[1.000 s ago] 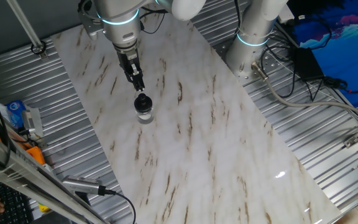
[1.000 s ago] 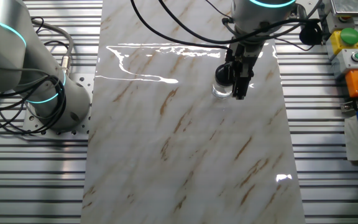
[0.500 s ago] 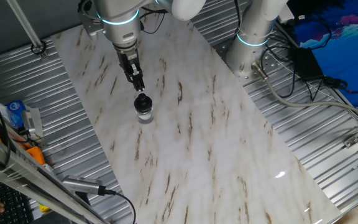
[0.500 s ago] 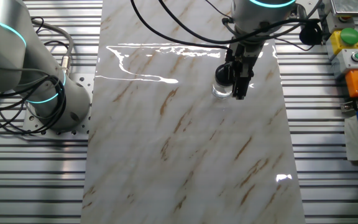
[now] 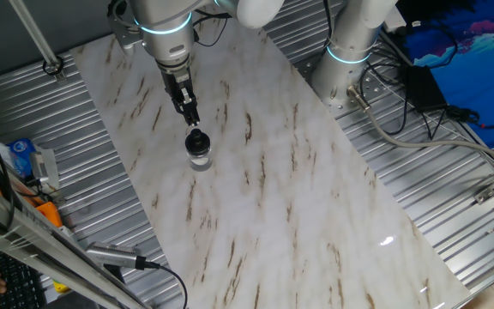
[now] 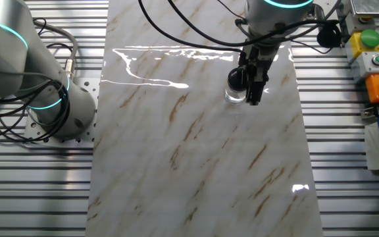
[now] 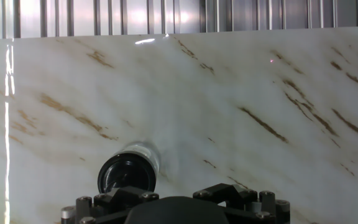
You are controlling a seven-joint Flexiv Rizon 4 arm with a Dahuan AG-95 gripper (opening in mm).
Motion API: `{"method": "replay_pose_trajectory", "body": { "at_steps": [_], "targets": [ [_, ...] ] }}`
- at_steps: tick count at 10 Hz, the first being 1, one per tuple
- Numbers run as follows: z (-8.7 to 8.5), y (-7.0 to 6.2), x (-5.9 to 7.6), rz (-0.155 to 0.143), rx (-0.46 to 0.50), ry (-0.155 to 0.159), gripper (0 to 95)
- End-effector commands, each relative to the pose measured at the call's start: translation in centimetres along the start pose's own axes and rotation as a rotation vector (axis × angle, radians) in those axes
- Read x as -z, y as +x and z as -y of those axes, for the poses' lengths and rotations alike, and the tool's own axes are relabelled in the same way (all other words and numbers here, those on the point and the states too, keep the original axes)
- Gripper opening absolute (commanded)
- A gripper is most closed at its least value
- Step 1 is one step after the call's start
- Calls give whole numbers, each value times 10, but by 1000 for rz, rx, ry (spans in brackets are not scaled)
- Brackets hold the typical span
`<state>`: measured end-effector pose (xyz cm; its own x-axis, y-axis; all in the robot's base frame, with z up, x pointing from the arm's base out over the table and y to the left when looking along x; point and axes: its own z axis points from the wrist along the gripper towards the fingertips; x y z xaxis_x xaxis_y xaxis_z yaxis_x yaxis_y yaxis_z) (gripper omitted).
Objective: Unscrew the lid from the jar
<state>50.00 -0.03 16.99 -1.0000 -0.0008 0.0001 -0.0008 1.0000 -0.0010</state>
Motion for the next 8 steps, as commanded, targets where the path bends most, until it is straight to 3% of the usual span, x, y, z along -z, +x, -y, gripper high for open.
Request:
{"method": "replay_pose_trajectory", "body": {
  "at_steps": [1,2,8],
  "targets": [
    [0,0,0,0,-1,-1,950],
    [0,0,0,24,21,-19,0],
    [0,0,0,21,22,-11,0]
  ]
}}
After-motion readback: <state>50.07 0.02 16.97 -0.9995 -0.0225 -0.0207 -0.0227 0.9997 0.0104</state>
